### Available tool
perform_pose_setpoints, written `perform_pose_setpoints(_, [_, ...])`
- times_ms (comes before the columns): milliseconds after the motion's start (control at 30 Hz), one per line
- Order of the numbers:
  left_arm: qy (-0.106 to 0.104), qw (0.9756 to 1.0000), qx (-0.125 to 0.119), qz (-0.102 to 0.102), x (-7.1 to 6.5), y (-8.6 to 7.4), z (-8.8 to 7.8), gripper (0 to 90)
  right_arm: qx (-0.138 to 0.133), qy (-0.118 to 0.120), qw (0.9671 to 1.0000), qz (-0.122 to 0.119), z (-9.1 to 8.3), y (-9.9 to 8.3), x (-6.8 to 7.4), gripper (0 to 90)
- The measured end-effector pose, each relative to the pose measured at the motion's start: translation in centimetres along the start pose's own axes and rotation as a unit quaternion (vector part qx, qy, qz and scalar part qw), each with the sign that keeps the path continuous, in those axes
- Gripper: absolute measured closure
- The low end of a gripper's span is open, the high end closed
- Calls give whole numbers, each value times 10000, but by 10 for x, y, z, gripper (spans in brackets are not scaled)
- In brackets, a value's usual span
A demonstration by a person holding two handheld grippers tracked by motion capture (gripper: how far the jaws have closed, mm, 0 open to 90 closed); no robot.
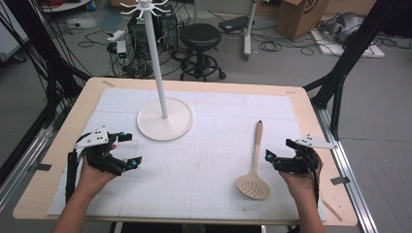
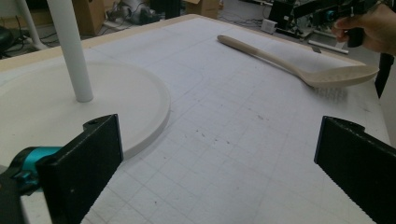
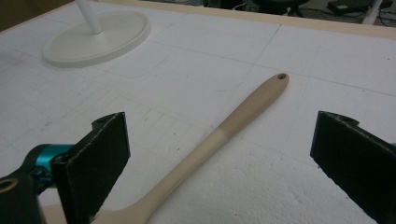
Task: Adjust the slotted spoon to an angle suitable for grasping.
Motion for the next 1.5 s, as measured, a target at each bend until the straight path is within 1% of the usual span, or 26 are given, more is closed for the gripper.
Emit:
perform_pose_setpoints(100, [-7,10000,26,-4,0,-1,1,17,42,1,10000,-16,0,-2,0,36])
perform_pose_setpoints(200, [-35,9999,74,58,-3,-1,2,17,45,-27,10000,-36,-2,-3,-1,36])
perform_pose_setpoints(300, [-59,10000,41,52,-4,0,3,17,19,-27,10000,-16,-4,-2,1,36])
perform_pose_setpoints(333, [-73,10000,46,45,-3,-1,3,17,17,-19,10000,-42,-4,-1,2,36])
perform_pose_setpoints(467, [-50,10000,23,23,-3,0,3,17,12,-20,10000,-45,-3,0,4,36])
perform_pose_setpoints(667, [-43,10000,8,62,-3,2,1,17,55,-53,9999,-75,-1,2,6,36])
perform_pose_setpoints(800, [-59,9999,22,112,-4,3,2,17,83,-82,9999,-48,1,6,6,36])
perform_pose_setpoints(867, [-66,9998,74,147,-5,3,3,17,202,-139,9997,-71,5,13,6,36])
perform_pose_setpoints(900, [-59,9998,107,165,-6,3,4,17,202,-139,9997,-71,5,13,6,36])
perform_pose_setpoints(933, [-72,9998,118,175,-7,3,4,17,398,-193,9990,-48,12,19,4,36])
perform_pose_setpoints(967, [-86,9997,132,189,-7,3,5,17,398,-193,9990,-48,12,19,4,36])
perform_pose_setpoints(1133, [-119,9996,101,222,-10,5,5,17,786,-326,9964,-58,30,29,0,45])
perform_pose_setpoints(1200, [-131,9996,103,217,-11,5,5,17,970,-359,9946,-92,38,33,1,47])
perform_pose_setpoints(1233, [-146,9996,111,233,-11,6,5,17,1105,-390,9930,-139,44,35,2,47])
perform_pose_setpoints(1267, [-136,9996,109,228,-11,5,5,17,1157,-399,9923,-179,48,36,2,48])
perform_pose_setpoints(1400, [-130,9996,96,240,-12,7,4,17,1460,-468,9881,-140,62,38,2,62])
perform_pose_setpoints(1433, [-139,9995,91,254,-12,7,4,17,1574,-491,9863,-116,67,39,1,74])
perform_pose_setpoints(1467, [-138,9995,82,258,-12,7,4,17,1574,-491,9863,-116,67,39,1,74])
perform_pose_setpoints(1500, [-131,9996,85,244,-12,7,4,17,1602,-481,9858,-122,68,39,1,107])
Point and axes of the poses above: each handheld gripper's, and its own axes: z roughly forward along the jaws, y roughly out of its top, x roughly to its left, the point moved 3 cm from there along z, roughly forward along the jaws, and after that the axes turned 2 degrees about x, right-handed, at the moved point
